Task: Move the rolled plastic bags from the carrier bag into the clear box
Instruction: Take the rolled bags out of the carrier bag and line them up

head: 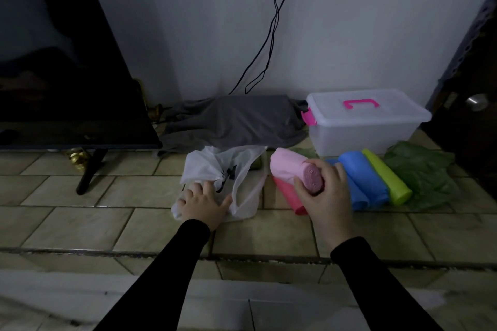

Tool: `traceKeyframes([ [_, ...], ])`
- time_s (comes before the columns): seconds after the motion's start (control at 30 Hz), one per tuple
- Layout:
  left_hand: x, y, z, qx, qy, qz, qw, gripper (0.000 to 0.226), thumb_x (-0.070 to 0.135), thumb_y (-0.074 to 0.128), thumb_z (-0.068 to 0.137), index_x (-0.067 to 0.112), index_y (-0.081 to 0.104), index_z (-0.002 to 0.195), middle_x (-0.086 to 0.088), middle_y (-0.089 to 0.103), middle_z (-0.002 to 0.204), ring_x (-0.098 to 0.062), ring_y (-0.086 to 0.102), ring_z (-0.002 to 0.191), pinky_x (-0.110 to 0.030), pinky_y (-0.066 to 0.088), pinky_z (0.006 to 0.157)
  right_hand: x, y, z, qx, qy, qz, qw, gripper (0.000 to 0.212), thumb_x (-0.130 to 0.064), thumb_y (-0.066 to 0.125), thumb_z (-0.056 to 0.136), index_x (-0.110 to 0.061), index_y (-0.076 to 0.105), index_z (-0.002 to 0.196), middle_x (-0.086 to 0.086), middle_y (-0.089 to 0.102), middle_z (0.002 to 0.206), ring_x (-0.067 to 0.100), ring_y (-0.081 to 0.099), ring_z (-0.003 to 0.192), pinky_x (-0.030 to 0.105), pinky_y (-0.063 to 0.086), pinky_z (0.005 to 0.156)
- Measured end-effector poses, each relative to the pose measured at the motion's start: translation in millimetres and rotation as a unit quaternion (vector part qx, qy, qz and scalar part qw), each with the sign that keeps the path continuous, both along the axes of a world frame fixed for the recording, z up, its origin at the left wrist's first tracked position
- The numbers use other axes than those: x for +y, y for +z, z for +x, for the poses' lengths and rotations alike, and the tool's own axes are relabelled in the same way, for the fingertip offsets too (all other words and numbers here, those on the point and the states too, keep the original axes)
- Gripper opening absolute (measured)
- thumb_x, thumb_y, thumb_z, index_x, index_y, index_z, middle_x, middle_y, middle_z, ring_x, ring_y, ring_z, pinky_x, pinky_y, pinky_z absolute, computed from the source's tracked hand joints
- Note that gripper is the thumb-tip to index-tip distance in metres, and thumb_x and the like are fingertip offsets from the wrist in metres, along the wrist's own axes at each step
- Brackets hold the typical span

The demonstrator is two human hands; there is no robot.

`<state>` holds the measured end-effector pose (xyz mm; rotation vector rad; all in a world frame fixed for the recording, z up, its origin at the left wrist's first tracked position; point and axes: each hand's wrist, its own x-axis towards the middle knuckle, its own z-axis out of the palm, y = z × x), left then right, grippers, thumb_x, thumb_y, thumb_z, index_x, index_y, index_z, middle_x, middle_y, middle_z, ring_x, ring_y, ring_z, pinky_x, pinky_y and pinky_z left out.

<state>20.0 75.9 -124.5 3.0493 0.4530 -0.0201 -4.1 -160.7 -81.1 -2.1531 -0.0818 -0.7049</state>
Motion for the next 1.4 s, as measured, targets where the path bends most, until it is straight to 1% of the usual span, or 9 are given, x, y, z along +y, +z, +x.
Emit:
traceKeyframes([
  [0.23, 1, 1, 0, 0.002, -0.009, -0.013, 1.000, 0.071, 0.069, 0.031, 0.089, 0.015, 0.036, 0.133, -0.012, 0.038, 0.141, -0.029, 0.038, 0.130, -0.040, 0.031, 0.105, 8, -9, -13, 0.071, 0.017, -0.282, 0.957, 0.032, -0.052, 0.061, 0.060, -0.027, 0.054, 0.079, -0.008, 0.058, 0.078, 0.017, 0.055, 0.076, 0.036, 0.045, 0.077],
  [0.5, 15, 4, 11, 0.048, 0.000, -0.064, 0.997, 0.062, 0.063, 0.026, 0.094, 0.018, 0.034, 0.135, -0.013, 0.033, 0.145, -0.030, 0.032, 0.135, -0.043, 0.026, 0.108, 26, -18, -17, 0.084, -0.016, -0.418, 0.905, 0.029, -0.048, 0.068, 0.064, -0.025, 0.057, 0.077, -0.001, 0.062, 0.071, 0.021, 0.050, 0.072, 0.038, 0.029, 0.073],
  [0.67, 19, 7, 11, 0.025, 0.014, -0.097, 0.995, 0.064, 0.066, 0.035, 0.090, 0.018, 0.037, 0.132, -0.010, 0.039, 0.143, -0.028, 0.037, 0.133, -0.042, 0.029, 0.107, 49, -3, -10, 0.080, -0.060, -0.436, 0.894, 0.051, -0.027, 0.077, 0.060, -0.017, 0.054, 0.105, 0.010, 0.062, 0.090, 0.027, 0.055, 0.080, 0.042, 0.036, 0.073],
  [0.77, 16, 17, 6, -0.046, 0.086, -0.198, 0.975, 0.073, 0.068, 0.056, 0.078, 0.015, 0.037, 0.126, -0.008, 0.054, 0.129, -0.029, 0.051, 0.122, -0.040, 0.037, 0.100, 64, 0, -6, 0.011, 0.036, -0.461, 0.886, 0.054, -0.016, 0.067, 0.066, -0.019, 0.051, 0.118, 0.009, 0.057, 0.111, 0.028, 0.054, 0.096, 0.043, 0.042, 0.078],
  [0.97, 25, 35, 9, -0.174, 0.128, -0.208, 0.954, 0.064, 0.033, 0.063, 0.082, 0.010, 0.025, 0.127, -0.015, 0.067, 0.098, -0.035, 0.066, 0.088, -0.041, 0.050, 0.081, 57, 18, 22, 0.164, -0.023, -0.526, 0.834, 0.047, -0.035, 0.047, 0.091, -0.011, 0.051, 0.131, 0.014, 0.026, 0.149, 0.033, 0.024, 0.136, 0.050, 0.025, 0.104],
  [1.13, 13, 42, 13, -0.126, 0.105, -0.049, 0.985, 0.118, 0.053, 0.070, 0.072, 0.019, -0.015, 0.148, -0.021, 0.030, 0.143, -0.038, 0.037, 0.127, -0.047, 0.036, 0.099, 64, 18, 35, 0.031, 0.074, -0.496, 0.865, 0.055, -0.014, 0.060, 0.082, -0.020, 0.044, 0.134, 0.014, 0.031, 0.151, 0.035, 0.035, 0.134, 0.053, 0.036, 0.099],
  [1.2, 3, 47, 17, -0.142, 0.070, -0.050, 0.986, 0.116, 0.040, 0.068, 0.074, 0.027, -0.020, 0.147, -0.023, 0.007, 0.153, -0.041, 0.018, 0.138, -0.053, 0.027, 0.106, 73, 8, 42, 0.004, 0.221, -0.542, 0.811, 0.045, -0.012, 0.052, 0.089, -0.020, 0.049, 0.132, 0.008, 0.040, 0.148, 0.030, 0.035, 0.136, 0.052, 0.030, 0.105],
  [1.27, -5, 47, 25, -0.126, 0.026, -0.030, 0.991, 0.097, 0.034, 0.060, 0.079, 0.034, -0.008, 0.149, -0.022, -0.002, 0.155, -0.043, 0.017, 0.138, -0.056, 0.025, 0.107, 76, 7, 55, 0.077, 0.233, -0.553, 0.797, 0.030, -0.016, 0.046, 0.091, -0.019, 0.059, 0.118, 0.003, 0.057, 0.126, 0.028, 0.048, 0.121, 0.049, 0.027, 0.103],
  [1.4, -8, 34, 38, -0.058, 0.004, -0.032, 0.998, 0.056, 0.056, 0.046, 0.087, 0.034, 0.033, 0.137, -0.012, -0.001, 0.156, -0.039, 0.037, 0.128, -0.050, 0.033, 0.101, 68, 5, 76, 0.121, 0.197, -0.437, 0.869, 0.032, -0.024, 0.042, 0.092, -0.011, 0.055, 0.117, 0.009, 0.057, 0.119, 0.032, 0.057, 0.103, 0.045, 0.031, 0.100],
])
